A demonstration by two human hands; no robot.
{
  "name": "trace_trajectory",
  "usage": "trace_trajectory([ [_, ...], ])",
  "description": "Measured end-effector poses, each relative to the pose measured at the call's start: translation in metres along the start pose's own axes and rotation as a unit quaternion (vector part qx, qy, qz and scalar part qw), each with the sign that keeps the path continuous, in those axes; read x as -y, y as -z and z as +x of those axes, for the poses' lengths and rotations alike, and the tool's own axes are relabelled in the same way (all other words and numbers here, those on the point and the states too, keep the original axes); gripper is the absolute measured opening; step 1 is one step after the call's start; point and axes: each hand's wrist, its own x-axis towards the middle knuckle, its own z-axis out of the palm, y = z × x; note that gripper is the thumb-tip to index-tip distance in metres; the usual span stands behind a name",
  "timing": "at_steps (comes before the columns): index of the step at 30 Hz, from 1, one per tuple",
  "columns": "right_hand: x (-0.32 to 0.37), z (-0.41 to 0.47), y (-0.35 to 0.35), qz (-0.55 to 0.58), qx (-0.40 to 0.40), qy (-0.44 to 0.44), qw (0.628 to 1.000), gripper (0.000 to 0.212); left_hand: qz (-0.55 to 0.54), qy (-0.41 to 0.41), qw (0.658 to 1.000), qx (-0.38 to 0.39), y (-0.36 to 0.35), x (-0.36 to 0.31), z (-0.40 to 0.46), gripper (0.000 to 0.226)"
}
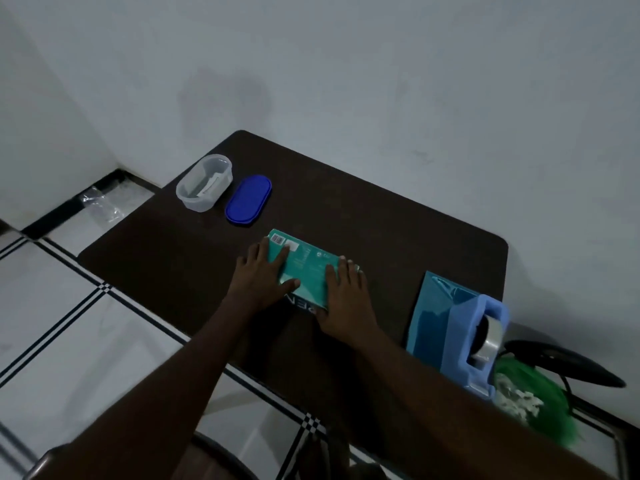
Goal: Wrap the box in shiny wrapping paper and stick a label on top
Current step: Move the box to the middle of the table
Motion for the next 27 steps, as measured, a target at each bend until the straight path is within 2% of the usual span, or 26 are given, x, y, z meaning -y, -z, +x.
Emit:
trace_trajectory([
  [9,-0.049,0.056,0.015,0.060,-0.007,-0.060,0.996,0.094,0.013,-0.048,0.999,0.015,0.012,-0.018,0.081,0.088],
  [16,-0.060,0.073,0.008,0.071,-0.046,-0.073,0.994,0.079,0.033,-0.096,0.995,0.004,0.020,-0.021,0.126,0.090],
  [22,-0.057,0.130,0.005,0.033,-0.046,-0.105,0.993,0.110,0.019,-0.173,0.982,-0.073,0.021,-0.002,0.180,0.105],
  [27,-0.062,0.177,-0.016,0.002,-0.080,-0.142,0.987,0.114,0.003,-0.222,0.968,-0.121,0.001,0.014,0.222,0.099],
])
